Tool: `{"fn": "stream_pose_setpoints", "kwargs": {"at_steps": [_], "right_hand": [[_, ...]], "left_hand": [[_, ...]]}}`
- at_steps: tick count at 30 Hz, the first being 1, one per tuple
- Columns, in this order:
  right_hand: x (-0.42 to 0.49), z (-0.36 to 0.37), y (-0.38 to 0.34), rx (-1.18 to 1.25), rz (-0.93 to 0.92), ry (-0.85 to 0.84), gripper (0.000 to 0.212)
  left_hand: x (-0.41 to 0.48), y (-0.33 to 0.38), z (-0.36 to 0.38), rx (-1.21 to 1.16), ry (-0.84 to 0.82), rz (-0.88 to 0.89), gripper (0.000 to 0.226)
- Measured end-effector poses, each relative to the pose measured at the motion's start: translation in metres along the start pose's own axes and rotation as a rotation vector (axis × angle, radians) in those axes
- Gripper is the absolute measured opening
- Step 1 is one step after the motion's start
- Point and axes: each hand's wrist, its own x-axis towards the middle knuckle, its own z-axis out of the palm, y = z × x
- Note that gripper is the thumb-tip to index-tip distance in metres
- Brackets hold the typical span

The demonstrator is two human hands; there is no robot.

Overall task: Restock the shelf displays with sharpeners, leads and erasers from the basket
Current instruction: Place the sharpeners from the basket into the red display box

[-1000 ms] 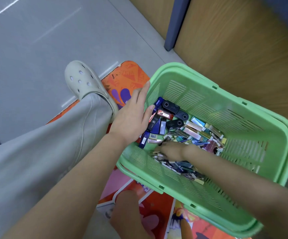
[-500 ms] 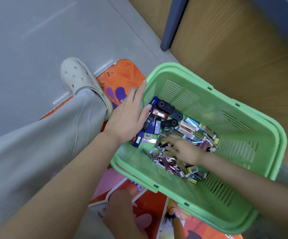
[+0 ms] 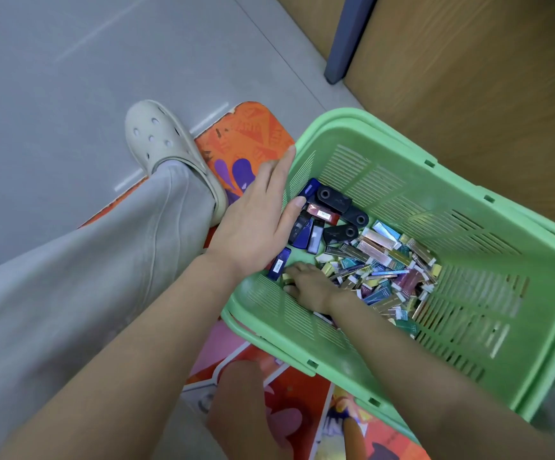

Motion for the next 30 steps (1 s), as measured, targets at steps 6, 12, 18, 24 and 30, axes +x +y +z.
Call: {"fn": "stream_pose_setpoints", "kwargs": {"at_steps": [6, 12, 18, 24, 30], "right_hand": [[0.006, -0.013, -0.005, -0.073, 0.031, -0.237, 0.042], [-0.012, -0.023, -0.002, -0.071, 0.017, -0.293, 0.042], [-0.047, -0.019, 0.003, -0.032, -0.081, -0.242, 0.042], [-0.109, -0.028, 0.033, -0.033, -0.085, -0.207, 0.042], [-0.138, -0.063, 0.072, -0.238, 0.034, 0.135, 0.05]], "left_hand": [[-0.001, -0.003, 0.001, 0.012, -0.003, -0.006, 0.061], [0.0, -0.006, -0.001, 0.017, -0.002, -0.006, 0.061], [0.003, -0.007, 0.0, 0.069, 0.004, -0.002, 0.061], [-0.003, -0.004, 0.001, 0.204, 0.033, -0.003, 0.061], [-0.024, 0.032, 0.037, 0.222, 0.023, 0.252, 0.041]]}}
